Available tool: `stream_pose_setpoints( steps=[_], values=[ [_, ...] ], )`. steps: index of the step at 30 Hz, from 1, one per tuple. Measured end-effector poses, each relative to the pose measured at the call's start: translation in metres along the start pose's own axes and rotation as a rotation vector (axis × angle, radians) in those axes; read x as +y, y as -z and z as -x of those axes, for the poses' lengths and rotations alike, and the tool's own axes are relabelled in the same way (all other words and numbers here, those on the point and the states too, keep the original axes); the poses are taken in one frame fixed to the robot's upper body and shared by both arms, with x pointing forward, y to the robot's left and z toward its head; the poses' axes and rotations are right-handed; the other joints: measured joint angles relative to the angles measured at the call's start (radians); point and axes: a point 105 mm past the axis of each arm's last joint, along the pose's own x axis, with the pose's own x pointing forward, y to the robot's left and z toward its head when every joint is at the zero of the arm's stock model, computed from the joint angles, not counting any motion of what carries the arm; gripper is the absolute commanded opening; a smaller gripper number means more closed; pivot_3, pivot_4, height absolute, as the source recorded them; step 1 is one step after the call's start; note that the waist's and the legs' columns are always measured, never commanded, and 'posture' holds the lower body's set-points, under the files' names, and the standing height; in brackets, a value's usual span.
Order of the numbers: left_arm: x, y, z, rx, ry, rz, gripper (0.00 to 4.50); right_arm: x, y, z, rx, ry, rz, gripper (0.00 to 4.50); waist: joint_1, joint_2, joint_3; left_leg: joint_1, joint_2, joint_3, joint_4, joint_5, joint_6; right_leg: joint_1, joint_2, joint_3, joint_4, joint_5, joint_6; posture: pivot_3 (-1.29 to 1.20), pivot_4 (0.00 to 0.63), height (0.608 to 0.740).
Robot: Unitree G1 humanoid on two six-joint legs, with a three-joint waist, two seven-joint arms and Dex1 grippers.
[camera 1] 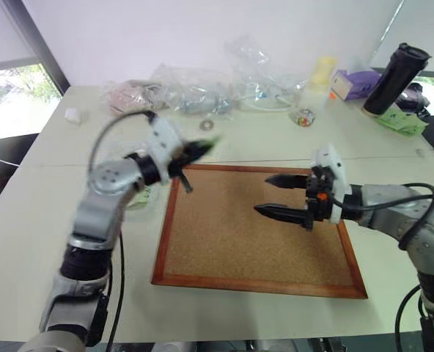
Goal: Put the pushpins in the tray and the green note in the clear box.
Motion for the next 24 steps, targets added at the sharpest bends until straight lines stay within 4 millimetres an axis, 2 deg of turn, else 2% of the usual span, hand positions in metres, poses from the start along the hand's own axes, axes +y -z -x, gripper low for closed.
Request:
stream_pose_setpoints(
  steps=[2, 4, 7, 10, 13, 15, 20, 24],
  values=[
    [0.019, 0.0, 0.023, 0.054, -0.088, 0.01, 0.0, -0.001, -0.001, -0.005, -0.013, -0.014, 0.006, 4.46, -0.006, 0.0, 0.0, 0.0, 0.0, 0.0, -0.001, 0.0, 0.0, -0.001, 0.0, 0.0, 0.0, 0.0, 0.0, 0.0, 0.15, 0.74],
    [0.032, 0.008, 0.044, 0.119, -0.154, 0.027, 0.0, -0.002, -0.001, -0.008, -0.007, -0.026, 0.021, 4.46, -0.006, 0.0, 0.0, 0.0, 0.0, 0.0, -0.001, 0.0, 0.0, 0.0, 0.0, 0.0, 0.0, 0.0, 0.0, 0.0, 0.15, 0.74],
    [0.04, 0.029, 0.071, 0.217, -0.209, 0.064, 0.0, -0.004, 0.005, -0.011, 0.013, -0.036, 0.038, 4.46, 0.001, 0.0, 0.0, 0.0, 0.0, 0.0, 0.0, 0.0, 0.0, 0.0, 0.0, 0.0, 0.0, 0.0, 0.0, 0.0, 0.15, 0.74],
    [0.043, 0.037, 0.084, 0.25, -0.233, 0.089, 0.0, -0.005, 0.005, -0.014, 0.017, -0.048, 0.042, 4.46, 0.009, 0.0, 0.0, 0.0, -0.001, -0.002, 0.001, 0.0, 0.0, 0.002, -0.001, 0.0, -0.002, 0.0, 0.0, 0.0, 0.15, 0.74],
    [0.041, 0.06, 0.096, 0.315, -0.243, 0.146, 0.99, -0.006, 0.001, -0.014, 0.01, -0.047, 0.066, 4.5, 0.005, 0.0, 0.0, 0.0, -0.001, -0.002, 0.0, 0.0, 0.0, 0.001, -0.001, 0.0, -0.002, 0.0, 0.0, 0.0, 0.15, 0.74],
    [0.038, 0.079, 0.104, 0.364, -0.252, 0.202, 1.98, -0.008, 0.003, -0.013, 0.016, -0.036, 0.062, 4.5, 0.004, 0.0, 0.0, 0.0, -0.001, -0.002, -0.001, 0.0, 0.0, 0.0, -0.001, 0.0, -0.002, 0.0, 0.0, 0.0, 0.15, 0.74],
    [0.038, 0.081, 0.104, 0.357, -0.245, 0.204, 4.45, -0.01, 0.007, -0.012, 0.027, -0.025, 0.057, 4.5, 0.005, 0.0, 0.0, 0.0, -0.001, -0.002, 0.0, 0.0, 0.0, 0.001, -0.001, 0.0, -0.002, 0.0, 0.0, 0.0, 0.15, 0.74],
    [0.033, 0.075, 0.1, 0.326, -0.182, 0.242, 4.45, -0.012, 0.012, -0.008, 0.034, -0.001, 0.043, 4.5, 0.005, 0.0, 0.0, 0.0, -0.001, -0.002, -0.001, 0.0, 0.0, 0.0, -0.001, 0.0, -0.002, 0.0, 0.0, 0.0, 0.15, 0.74]
  ],
)
